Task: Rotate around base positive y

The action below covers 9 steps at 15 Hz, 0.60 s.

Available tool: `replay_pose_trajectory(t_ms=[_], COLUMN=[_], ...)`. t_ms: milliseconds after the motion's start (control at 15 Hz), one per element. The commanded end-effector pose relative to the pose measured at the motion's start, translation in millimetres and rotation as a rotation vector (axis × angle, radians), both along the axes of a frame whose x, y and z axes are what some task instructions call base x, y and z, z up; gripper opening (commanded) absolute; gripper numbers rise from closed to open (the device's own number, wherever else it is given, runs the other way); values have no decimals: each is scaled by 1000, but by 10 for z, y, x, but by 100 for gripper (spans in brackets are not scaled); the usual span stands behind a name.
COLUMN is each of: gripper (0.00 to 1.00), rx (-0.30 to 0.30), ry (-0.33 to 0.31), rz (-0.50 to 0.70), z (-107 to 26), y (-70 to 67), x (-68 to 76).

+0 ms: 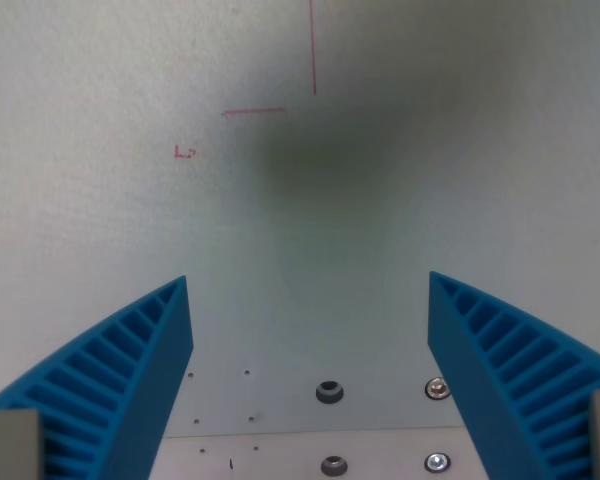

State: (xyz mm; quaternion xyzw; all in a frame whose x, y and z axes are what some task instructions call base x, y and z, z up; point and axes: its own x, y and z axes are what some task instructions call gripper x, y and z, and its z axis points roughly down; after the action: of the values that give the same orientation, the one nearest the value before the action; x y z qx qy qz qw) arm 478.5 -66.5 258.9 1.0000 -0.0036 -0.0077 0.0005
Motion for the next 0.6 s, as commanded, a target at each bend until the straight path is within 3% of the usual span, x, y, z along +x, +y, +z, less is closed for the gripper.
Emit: replay_pose_trajectory(t_ms=[67, 600], gripper=[100, 100], rx=[0, 0], ry=[7, 100], rz=[0, 0], z=[21, 21], y=[-1, -1], x=[3, 3])
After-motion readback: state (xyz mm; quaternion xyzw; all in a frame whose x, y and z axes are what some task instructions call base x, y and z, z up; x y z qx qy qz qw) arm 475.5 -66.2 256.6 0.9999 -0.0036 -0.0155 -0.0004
